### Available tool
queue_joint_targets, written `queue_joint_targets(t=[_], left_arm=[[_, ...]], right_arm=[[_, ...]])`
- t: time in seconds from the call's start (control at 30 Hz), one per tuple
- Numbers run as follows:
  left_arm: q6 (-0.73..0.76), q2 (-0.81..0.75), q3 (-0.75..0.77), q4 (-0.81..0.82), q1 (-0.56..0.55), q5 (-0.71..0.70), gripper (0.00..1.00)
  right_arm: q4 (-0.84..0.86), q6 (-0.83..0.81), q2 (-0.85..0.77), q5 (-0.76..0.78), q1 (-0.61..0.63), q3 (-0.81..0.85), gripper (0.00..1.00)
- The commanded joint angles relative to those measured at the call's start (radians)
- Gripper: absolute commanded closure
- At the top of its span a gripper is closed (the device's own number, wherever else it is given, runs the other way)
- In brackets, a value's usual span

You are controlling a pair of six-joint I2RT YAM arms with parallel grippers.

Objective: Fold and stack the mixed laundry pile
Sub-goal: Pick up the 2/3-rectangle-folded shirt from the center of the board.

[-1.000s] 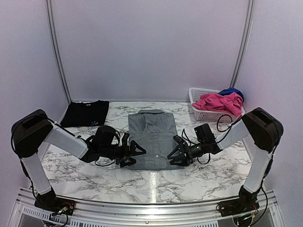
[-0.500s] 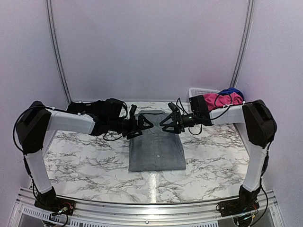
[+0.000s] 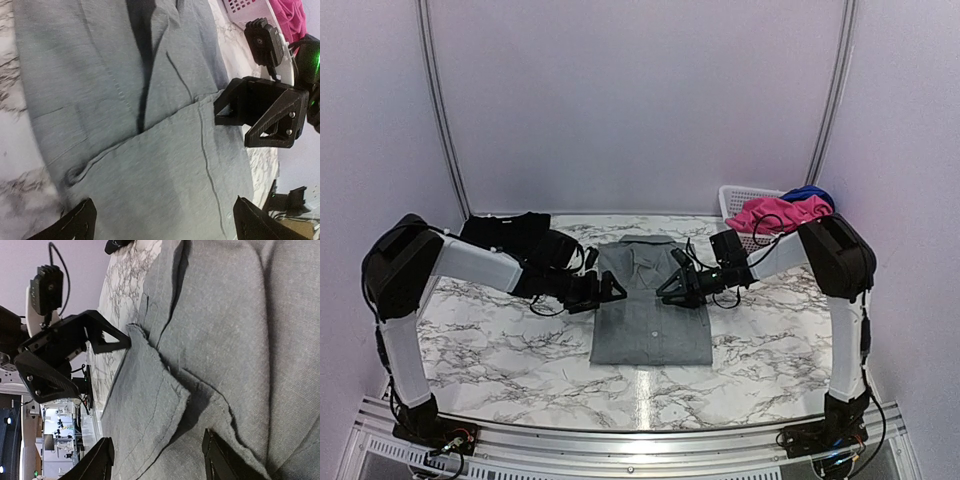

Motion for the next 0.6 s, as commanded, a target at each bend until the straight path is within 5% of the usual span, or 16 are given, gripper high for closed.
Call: queue_joint_targets(t=[0.0, 0.2, 0.4, 0.57], left_arm=[[0.245, -0.24, -0.066, -0.197, -0.073, -0.224, 0.01], [0.613, -0.436, -0.105, -0.422, -0.371, -0.714, 0.01], [0.867, -0.464, -0.188, -0.377, -0.604, -0.882, 0.01], [1.013, -0.363, -0.166, -0.345, -0.703, -0.915, 0.01]], right_arm=[[-0.075, -0.074, -0.085, 0.088, 0.034, -0.156, 0.39], [-0.16, -0.122, -0.216, 0.144, 0.059, -0.208, 0.39], [-0.373, -0.231, -0.319, 0.236, 0.068, -0.024, 0.42], [-0.417, -0.254, -0.254, 0.228, 0.099, 0.063, 0.51]])
